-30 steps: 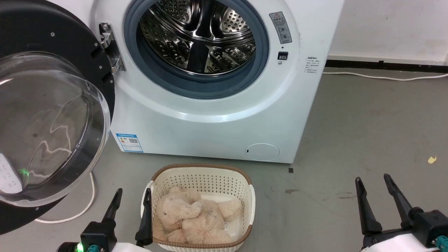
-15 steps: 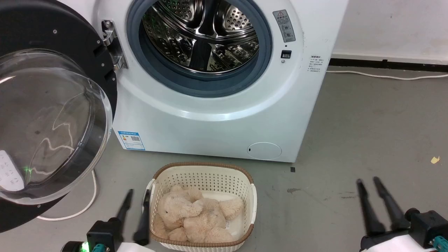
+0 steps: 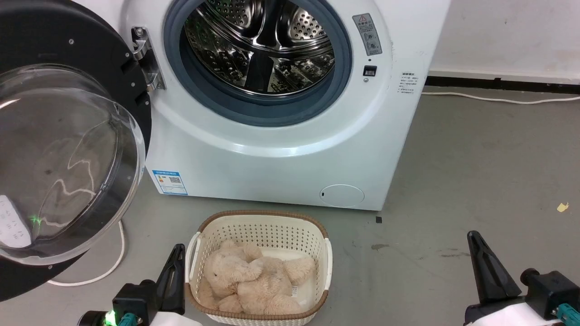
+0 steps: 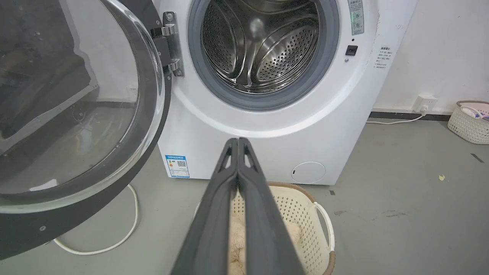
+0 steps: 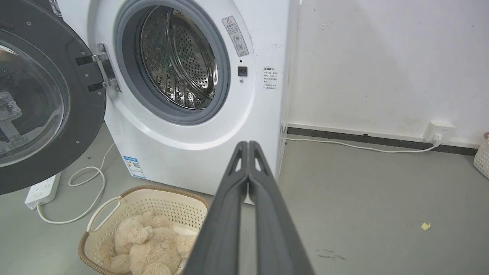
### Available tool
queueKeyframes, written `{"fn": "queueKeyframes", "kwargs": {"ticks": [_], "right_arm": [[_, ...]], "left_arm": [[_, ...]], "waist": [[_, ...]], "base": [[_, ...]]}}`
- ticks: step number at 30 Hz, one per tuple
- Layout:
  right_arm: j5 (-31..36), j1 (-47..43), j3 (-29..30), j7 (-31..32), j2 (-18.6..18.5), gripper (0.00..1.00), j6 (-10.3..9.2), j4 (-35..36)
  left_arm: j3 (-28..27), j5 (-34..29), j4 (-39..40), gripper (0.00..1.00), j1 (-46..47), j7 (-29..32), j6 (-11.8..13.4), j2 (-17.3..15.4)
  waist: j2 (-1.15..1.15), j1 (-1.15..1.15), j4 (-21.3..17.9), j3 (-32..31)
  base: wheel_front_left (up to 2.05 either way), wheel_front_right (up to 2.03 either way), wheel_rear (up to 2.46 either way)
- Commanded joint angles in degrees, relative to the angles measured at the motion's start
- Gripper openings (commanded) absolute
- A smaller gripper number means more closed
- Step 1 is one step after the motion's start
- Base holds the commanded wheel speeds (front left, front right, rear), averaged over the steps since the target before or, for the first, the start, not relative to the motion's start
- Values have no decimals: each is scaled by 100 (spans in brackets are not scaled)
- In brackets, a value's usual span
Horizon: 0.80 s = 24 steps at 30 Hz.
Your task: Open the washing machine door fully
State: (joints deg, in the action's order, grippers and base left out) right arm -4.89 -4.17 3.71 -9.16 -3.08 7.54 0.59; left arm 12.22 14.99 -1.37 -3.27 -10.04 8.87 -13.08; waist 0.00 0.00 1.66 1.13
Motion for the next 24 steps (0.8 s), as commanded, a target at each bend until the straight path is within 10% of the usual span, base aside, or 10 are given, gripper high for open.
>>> {"fn": "queueKeyframes", "kwargs": {"ticks": [1, 24], "right_arm": [[37, 46, -12, 24, 2, 0, -1, -7], [131, 123, -86, 210, 6, 0, -2, -18]], "left_arm": [[-37, -66, 12, 0, 38, 23, -36, 49], [-284, -364, 38, 0, 98, 227, -214, 251]], "waist": [[0, 0, -2, -2], [0, 0, -36, -25]], "base": [[0, 0, 0], [0, 0, 0]]}}
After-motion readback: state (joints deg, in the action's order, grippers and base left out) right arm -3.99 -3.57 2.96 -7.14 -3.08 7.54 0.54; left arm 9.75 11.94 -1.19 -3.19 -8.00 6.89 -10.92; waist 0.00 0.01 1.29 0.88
